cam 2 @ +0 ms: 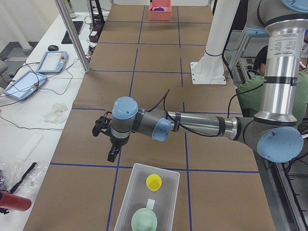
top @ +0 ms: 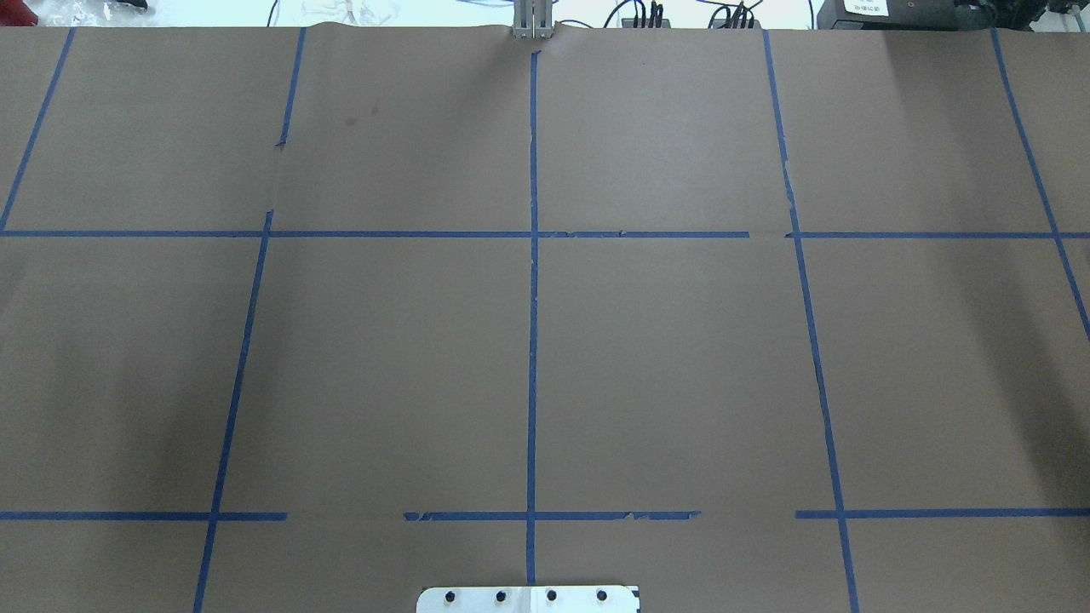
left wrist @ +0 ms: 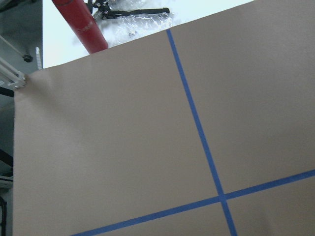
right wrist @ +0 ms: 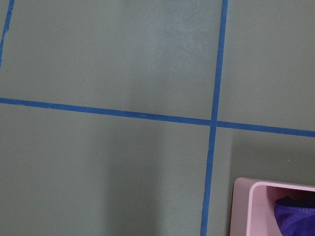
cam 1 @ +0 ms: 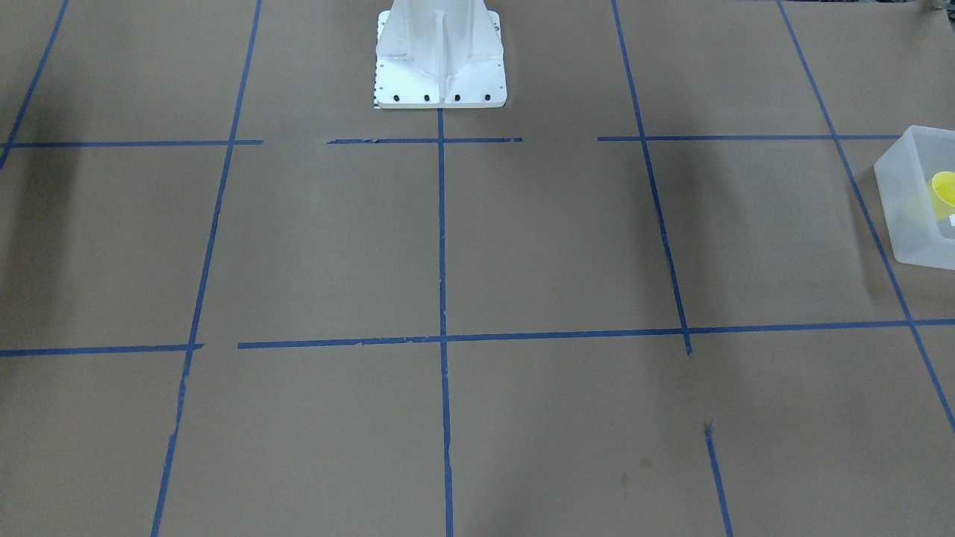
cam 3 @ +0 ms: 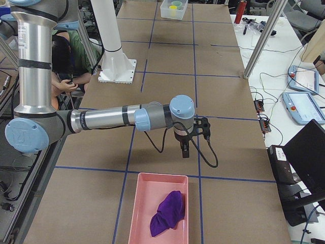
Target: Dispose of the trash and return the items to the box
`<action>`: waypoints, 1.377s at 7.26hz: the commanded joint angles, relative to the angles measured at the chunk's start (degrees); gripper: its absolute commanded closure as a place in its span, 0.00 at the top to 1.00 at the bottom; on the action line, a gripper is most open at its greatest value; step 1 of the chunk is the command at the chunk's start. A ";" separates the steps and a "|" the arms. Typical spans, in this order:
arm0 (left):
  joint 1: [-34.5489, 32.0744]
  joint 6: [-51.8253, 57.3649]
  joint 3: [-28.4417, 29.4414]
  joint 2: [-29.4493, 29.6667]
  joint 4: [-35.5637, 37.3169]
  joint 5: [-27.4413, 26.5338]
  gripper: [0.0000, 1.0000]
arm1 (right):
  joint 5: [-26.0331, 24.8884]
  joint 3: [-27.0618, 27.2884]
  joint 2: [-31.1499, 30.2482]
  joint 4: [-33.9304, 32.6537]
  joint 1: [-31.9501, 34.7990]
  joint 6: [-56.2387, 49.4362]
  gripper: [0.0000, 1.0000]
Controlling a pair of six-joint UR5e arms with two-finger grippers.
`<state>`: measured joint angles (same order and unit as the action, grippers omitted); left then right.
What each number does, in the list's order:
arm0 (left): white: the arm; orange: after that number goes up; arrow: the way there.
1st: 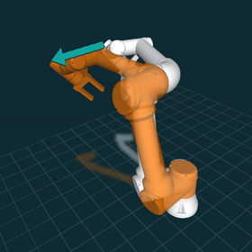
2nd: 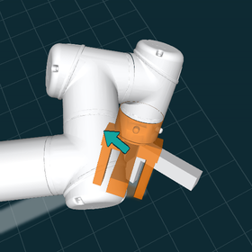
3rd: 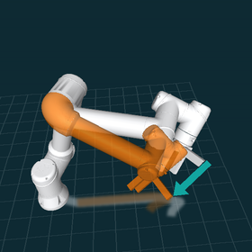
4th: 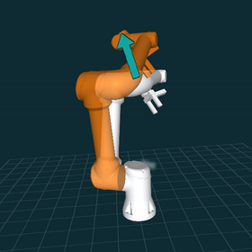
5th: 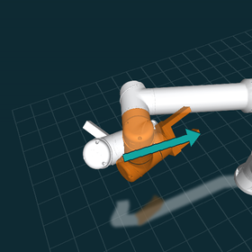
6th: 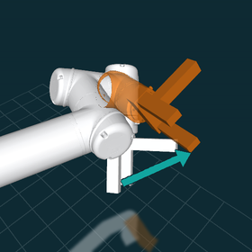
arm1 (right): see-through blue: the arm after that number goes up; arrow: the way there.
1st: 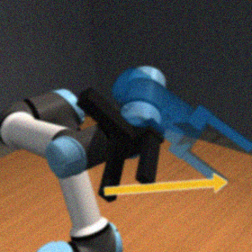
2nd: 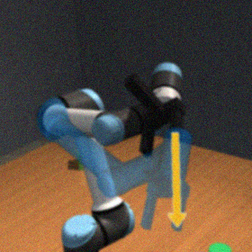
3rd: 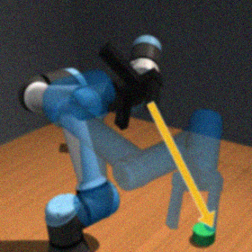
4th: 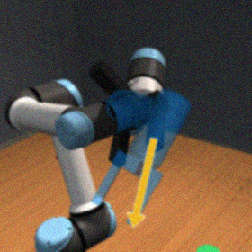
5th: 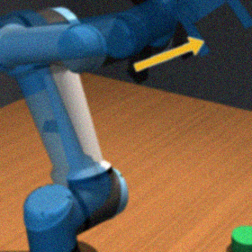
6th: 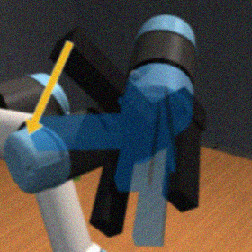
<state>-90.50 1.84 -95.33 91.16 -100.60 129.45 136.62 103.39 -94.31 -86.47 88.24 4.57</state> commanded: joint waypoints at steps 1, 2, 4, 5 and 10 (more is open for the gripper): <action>0.06 10.06 0.75 -0.72 8.37 0.19 1.00 | -0.13 -0.03 -0.08 -0.02 0.00 0.00 1.00; -0.63 11.25 1.46 -0.72 11.97 0.54 1.00 | -0.13 -0.12 -0.17 -0.02 0.00 0.00 1.00; -1.34 11.26 1.90 -0.81 17.00 4.92 1.00 | 0.49 -0.38 -0.26 -0.28 0.00 0.09 1.00; -1.34 11.26 1.91 -0.81 17.02 4.94 1.00 | 0.58 -0.47 -0.26 -0.37 0.00 0.09 1.00; -1.87 10.91 1.55 -0.72 16.49 5.03 1.00 | 0.75 -3.53 -0.70 -0.20 0.00 0.00 1.00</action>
<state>-92.29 12.76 -93.74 90.43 -84.08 134.53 137.31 101.31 -94.98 -86.96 88.24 4.70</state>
